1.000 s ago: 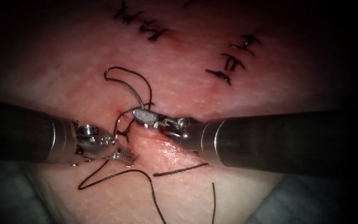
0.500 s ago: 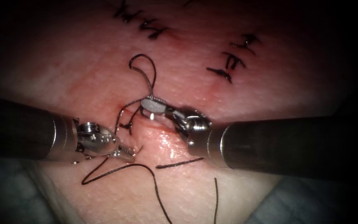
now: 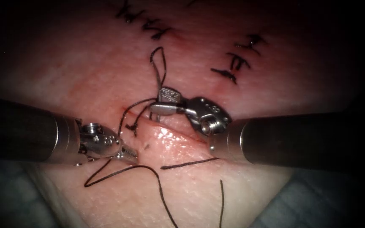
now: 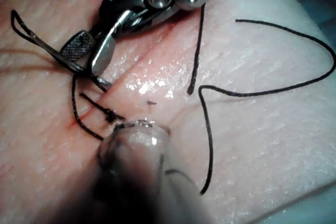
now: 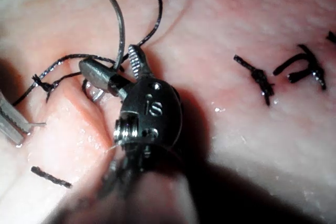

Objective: Wound Closure
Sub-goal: Throw the needle through the bottom of the incision with the right driver

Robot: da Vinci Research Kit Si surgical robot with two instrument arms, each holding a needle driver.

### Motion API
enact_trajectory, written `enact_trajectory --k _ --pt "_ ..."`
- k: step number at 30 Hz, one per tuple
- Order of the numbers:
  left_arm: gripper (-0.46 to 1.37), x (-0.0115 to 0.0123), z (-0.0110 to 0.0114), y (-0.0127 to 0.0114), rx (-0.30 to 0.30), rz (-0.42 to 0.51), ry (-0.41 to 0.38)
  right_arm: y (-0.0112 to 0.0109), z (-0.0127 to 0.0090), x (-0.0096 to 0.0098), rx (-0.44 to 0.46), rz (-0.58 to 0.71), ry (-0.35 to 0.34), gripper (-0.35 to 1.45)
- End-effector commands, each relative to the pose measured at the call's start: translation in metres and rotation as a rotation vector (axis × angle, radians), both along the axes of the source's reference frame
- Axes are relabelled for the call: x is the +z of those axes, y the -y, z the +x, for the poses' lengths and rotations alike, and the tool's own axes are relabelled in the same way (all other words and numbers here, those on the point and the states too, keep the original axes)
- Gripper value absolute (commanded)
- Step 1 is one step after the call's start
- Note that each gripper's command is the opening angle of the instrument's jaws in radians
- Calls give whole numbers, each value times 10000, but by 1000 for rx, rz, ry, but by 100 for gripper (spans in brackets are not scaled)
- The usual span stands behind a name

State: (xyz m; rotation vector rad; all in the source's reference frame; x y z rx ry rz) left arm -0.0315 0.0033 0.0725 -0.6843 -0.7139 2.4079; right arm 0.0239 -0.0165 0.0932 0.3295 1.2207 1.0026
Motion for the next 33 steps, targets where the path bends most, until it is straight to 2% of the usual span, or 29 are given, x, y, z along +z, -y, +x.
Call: enact_trajectory --k 1,4,11,21,28,31,32,33 --pt "-12 0 0 0 1 3 2 -3 -2 0 -9 -20 8 123" --pt "-12 0 0 0 1 3 2 -12 -1 -1 -35 -67 31 122" --pt "-12 0 -1 0 1 3 2 -22 14 -3 -119 -83 92 121" --pt "-13 0 2 2 2 2 2 -42 37 -9 -140 -117 128 125" --pt "-13 0 3 3 3 1 3 -43 42 -11 -161 -124 104 100" --pt "-13 0 3 3 3 1 3 -40 42 -10 -174 -123 100 49" --pt "-13 0 3 3 3 1 3 -39 41 -11 -179 -124 92 -15" --pt "-13 0 3 3 3 1 3 -38 39 -12 -161 -83 80 -35"
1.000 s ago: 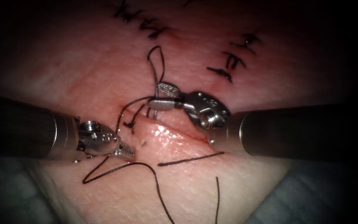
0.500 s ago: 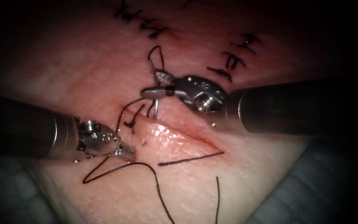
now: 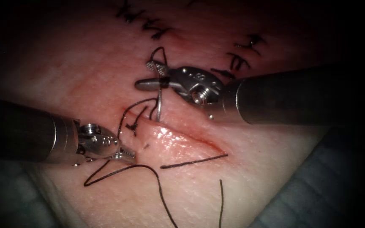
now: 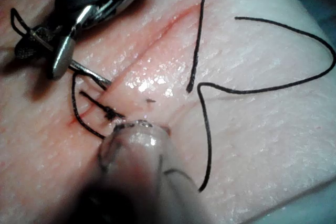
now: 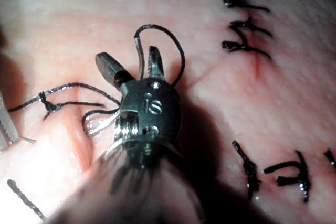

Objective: Wound Closure
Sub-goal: Throw the needle through the bottom of the incision with the right driver

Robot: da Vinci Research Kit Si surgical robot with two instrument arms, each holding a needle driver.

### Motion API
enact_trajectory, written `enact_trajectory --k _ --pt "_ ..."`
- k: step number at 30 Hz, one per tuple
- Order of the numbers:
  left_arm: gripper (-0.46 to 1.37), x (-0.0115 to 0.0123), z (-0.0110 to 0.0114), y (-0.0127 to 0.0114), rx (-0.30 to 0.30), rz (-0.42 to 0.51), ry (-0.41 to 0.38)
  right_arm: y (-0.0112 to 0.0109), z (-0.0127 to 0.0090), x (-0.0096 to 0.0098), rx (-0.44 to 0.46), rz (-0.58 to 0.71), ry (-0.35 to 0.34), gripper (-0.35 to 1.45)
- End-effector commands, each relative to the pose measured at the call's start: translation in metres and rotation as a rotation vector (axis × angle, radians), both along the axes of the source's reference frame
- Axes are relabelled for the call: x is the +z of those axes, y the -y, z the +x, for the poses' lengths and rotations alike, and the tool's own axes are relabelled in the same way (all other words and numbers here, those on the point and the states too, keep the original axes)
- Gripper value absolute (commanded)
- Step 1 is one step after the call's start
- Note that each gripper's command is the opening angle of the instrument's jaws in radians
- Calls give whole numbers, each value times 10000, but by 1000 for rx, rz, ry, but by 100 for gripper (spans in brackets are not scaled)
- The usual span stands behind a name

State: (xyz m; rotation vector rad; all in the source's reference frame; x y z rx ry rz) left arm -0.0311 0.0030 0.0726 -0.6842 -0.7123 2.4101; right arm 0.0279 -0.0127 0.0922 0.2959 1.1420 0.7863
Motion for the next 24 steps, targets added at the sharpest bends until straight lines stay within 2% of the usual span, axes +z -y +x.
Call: enact_trajectory --k 1,3,8,14,24 --pt "-13 0 0 0 2 3 3 1 -1 -3 67 89 8 -35" --pt "-13 0 1 0 2 3 3 1 -1 -6 107 130 32 -35" --pt "-13 -1 2 0 3 3 4 4 1 -16 187 263 12 -35" --pt "-13 -1 2 0 3 3 4 8 2 -20 215 315 18 -35" --pt "-13 -1 2 1 2 4 4 9 3 -21 213 316 19 -35"
